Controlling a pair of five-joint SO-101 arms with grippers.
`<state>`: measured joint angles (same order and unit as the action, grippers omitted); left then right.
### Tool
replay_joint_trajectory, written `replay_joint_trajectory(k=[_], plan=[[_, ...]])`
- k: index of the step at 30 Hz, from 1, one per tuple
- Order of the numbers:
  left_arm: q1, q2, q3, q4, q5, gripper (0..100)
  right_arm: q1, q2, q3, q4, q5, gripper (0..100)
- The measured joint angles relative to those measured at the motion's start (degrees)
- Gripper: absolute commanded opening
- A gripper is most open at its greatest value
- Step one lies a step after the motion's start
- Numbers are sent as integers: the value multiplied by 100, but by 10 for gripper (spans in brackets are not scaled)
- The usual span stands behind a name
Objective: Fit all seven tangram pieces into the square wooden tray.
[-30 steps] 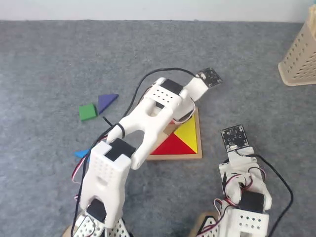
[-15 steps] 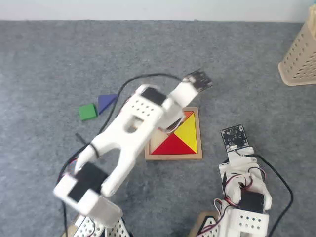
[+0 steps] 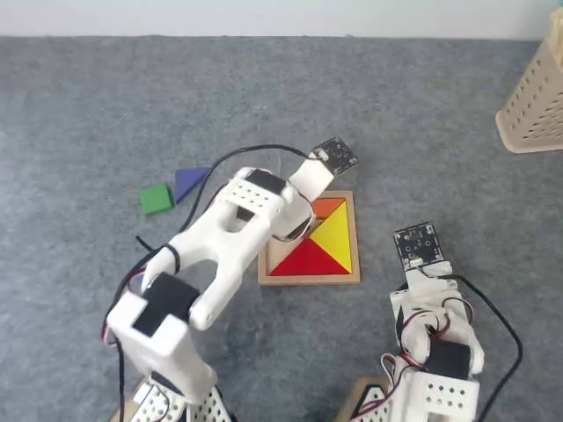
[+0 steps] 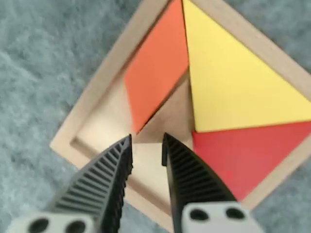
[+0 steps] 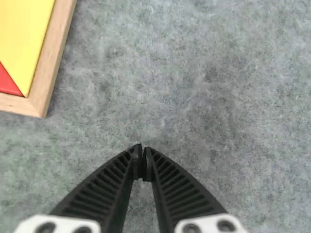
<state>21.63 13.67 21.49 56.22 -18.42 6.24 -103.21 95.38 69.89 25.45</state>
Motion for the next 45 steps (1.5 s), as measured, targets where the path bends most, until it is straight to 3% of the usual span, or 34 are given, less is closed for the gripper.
replay_joint_trajectory(k=[14, 20, 27, 32, 37, 41, 45], plan=[[554, 211, -369, 132, -18, 103, 0, 0, 0, 0, 0, 8], [281, -18, -800, 985, -44, 105, 0, 0, 0, 0, 0, 8], [-949, -1705, -976, 2013, -44, 136, 0, 0, 0, 0, 0, 8], [-2593, -2084, -976, 2884, -79, 182, 0, 0, 0, 0, 0, 8], [-4229, -1916, -985, 2787, -879, 210, 0, 0, 0, 0, 0, 8], [-4598, -1073, -1125, 2734, -879, 277, 0, 0, 0, 0, 0, 8], [-4633, 9, -1811, 2576, 18, 273, 0, 0, 0, 0, 0, 8]])
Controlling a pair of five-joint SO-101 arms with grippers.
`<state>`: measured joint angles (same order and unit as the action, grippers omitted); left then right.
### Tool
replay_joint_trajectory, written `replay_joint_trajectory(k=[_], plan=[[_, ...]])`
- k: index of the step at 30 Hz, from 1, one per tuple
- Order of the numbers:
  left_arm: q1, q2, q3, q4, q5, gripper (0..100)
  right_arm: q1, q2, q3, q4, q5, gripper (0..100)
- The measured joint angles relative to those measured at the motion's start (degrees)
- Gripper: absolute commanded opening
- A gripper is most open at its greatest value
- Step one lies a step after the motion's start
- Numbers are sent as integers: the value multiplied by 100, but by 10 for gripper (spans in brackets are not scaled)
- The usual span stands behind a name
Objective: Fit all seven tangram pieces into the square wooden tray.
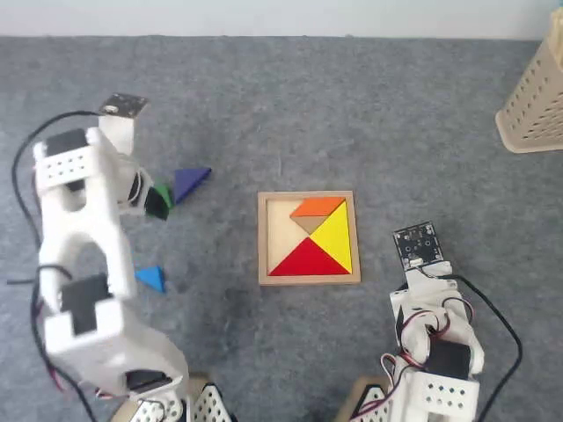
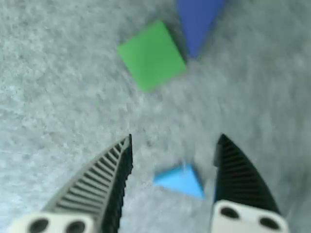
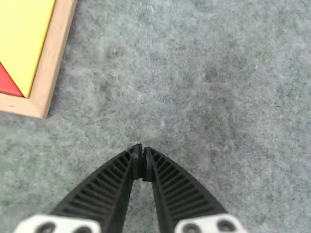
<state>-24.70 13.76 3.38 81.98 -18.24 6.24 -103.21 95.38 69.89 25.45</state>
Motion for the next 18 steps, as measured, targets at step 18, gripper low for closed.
replay_joint_trajectory(k=[18], plan=[[26, 2646, -2013, -193, 1029, 251, 0, 0, 0, 0, 0, 8]])
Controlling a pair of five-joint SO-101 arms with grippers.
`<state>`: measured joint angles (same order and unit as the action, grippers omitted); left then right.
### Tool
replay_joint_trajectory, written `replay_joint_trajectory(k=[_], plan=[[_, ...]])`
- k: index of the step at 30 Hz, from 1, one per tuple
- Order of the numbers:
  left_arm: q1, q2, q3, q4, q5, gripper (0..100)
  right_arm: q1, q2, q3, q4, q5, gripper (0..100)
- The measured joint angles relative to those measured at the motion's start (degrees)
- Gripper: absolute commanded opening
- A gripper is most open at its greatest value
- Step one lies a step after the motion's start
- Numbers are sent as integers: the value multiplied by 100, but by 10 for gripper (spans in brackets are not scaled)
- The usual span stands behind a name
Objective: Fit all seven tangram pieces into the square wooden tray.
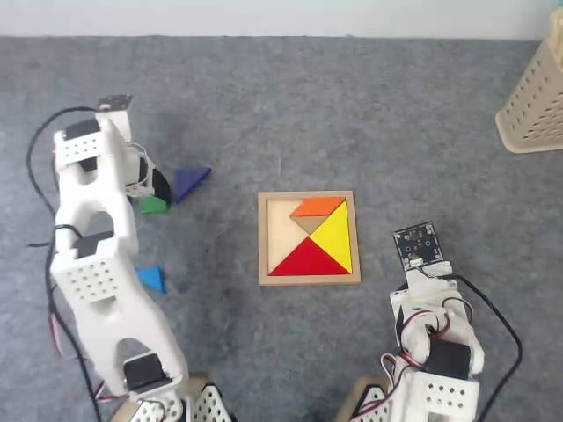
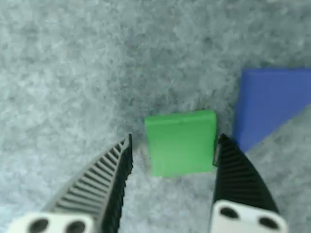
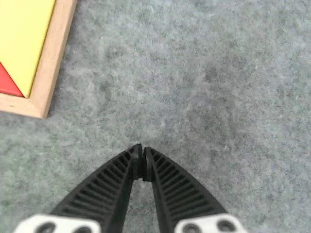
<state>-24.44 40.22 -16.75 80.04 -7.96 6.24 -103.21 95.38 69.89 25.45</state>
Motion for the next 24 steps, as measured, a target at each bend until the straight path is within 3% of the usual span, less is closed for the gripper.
replay_joint_trajectory(k=[4, 15, 24], plan=[[79, 141, -105, 9, -26, 249, 0, 0, 0, 0, 0, 8], [202, 79, -281, 554, -246, 122, 0, 0, 0, 0, 0, 8], [369, -1486, 220, 1424, -756, 107, 0, 0, 0, 0, 0, 8]])
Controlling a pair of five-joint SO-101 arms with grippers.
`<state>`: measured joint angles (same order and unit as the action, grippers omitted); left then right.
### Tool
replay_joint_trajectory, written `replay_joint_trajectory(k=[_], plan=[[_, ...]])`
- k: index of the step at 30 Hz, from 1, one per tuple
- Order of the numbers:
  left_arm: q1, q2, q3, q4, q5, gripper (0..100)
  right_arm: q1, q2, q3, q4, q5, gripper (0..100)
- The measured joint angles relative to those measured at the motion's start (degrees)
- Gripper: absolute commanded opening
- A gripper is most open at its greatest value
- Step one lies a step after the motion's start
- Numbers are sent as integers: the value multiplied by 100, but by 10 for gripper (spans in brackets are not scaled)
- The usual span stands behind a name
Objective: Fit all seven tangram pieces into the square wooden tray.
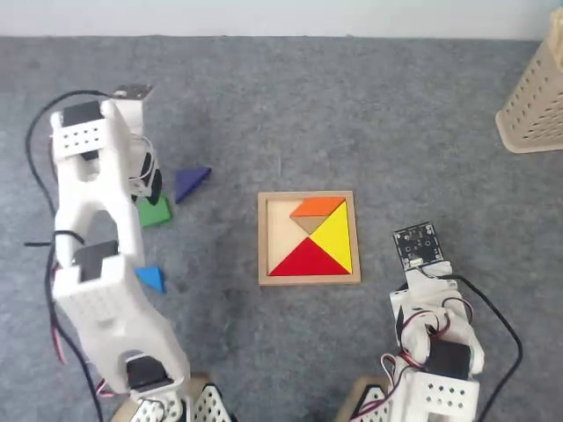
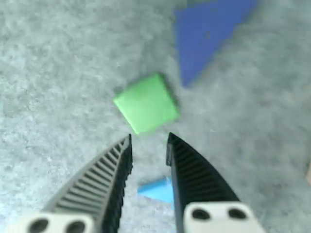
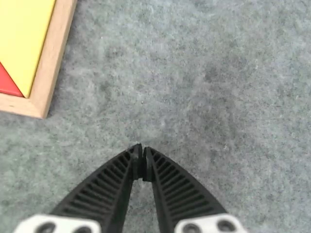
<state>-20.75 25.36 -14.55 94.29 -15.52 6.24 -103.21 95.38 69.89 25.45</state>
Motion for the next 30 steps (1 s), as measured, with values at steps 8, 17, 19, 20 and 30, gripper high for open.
replay_joint_trajectory(k=[8, 17, 19, 20, 30], plan=[[273, -967, 1257, -695, 167, 188, 0, 0, 0, 0, 0, 8], [-70, 466, 1248, -1952, 1029, 188, 0, 0, 0, 0, 0, 8], [-123, 695, 976, -1899, 1037, 188, 0, 0, 0, 0, 0, 8], [-132, 800, 826, -1811, 1037, 188, 0, 0, 0, 0, 0, 8], [-88, 1345, 79, -941, 818, 160, 0, 0, 0, 0, 0, 8]])
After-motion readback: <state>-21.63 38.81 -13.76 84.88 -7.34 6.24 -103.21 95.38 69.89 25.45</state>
